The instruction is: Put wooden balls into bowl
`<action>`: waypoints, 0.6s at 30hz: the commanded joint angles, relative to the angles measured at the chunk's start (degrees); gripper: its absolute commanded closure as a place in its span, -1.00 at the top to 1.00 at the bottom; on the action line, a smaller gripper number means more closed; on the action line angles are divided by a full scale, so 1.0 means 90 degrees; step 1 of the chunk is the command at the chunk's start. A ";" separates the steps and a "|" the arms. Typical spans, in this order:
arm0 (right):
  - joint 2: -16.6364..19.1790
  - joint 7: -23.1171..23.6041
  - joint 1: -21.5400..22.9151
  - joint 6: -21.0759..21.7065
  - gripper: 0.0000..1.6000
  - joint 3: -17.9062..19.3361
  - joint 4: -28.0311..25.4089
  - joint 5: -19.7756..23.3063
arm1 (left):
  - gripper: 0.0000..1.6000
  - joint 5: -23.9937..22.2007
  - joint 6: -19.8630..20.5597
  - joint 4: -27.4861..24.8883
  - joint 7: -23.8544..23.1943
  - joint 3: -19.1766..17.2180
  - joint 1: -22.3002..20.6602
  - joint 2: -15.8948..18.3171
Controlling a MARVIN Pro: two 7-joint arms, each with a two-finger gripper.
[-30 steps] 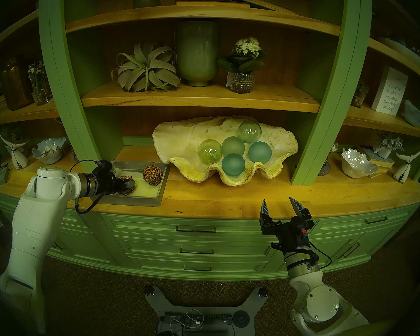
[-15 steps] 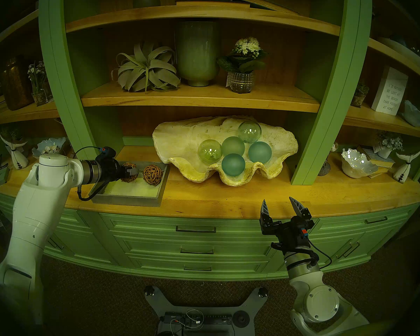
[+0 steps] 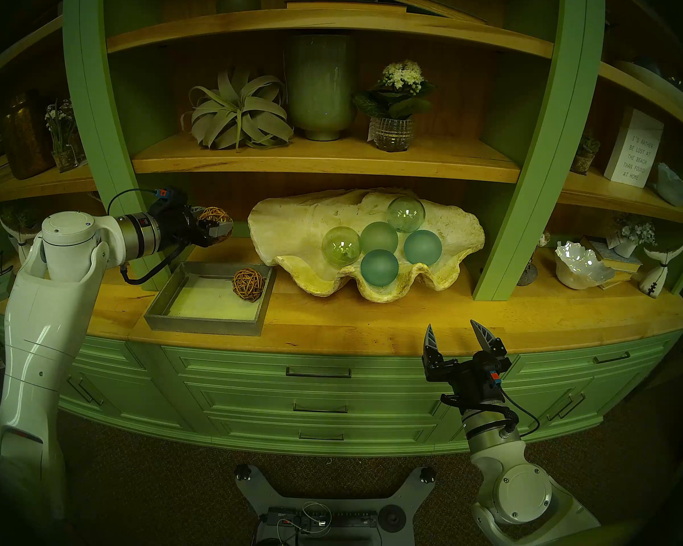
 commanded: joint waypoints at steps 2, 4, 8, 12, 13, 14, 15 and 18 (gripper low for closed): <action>-0.0005 0.0005 0.0059 -0.0054 1.00 0.0009 -0.0260 -0.0002 | -1.00 0.0091 -0.0652 -0.0840 0.0306 0.0032 0.0286 -0.0430; -0.0003 0.0004 0.0056 -0.0052 1.00 0.0009 -0.0266 0.0000 | -1.00 0.0163 -0.0703 -0.0937 0.0455 0.0165 0.0325 -0.0547; 0.0000 0.0003 0.0053 -0.0049 1.00 0.0010 -0.0272 0.0002 | -1.00 0.0316 -0.0632 -0.1169 0.0764 0.0475 0.0355 -0.0791; 0.0003 0.0001 0.0053 -0.0048 1.00 0.0009 -0.0272 0.0003 | -1.00 0.0417 -0.0631 -0.1222 0.0934 0.0897 0.0234 -0.1019; 0.0003 0.0001 0.0053 -0.0048 1.00 0.0009 -0.0272 0.0003 | -1.00 0.0455 -0.0633 -0.1211 0.0964 0.1025 0.0189 -0.1070; 0.0004 0.0001 0.0052 -0.0047 1.00 0.0009 -0.0273 0.0003 | -1.00 0.0497 -0.0646 -0.1207 0.1013 0.1131 0.0155 -0.1119; 0.0004 0.0000 0.0053 -0.0048 1.00 0.0008 -0.0272 0.0003 | -1.00 0.0522 -0.0656 -0.1203 0.1024 0.1244 0.0112 -0.1171; 0.0005 -0.0001 0.0054 -0.0048 1.00 0.0008 -0.0271 0.0003 | -1.00 0.0632 -0.0617 -0.1185 0.1139 0.1550 -0.0047 -0.1326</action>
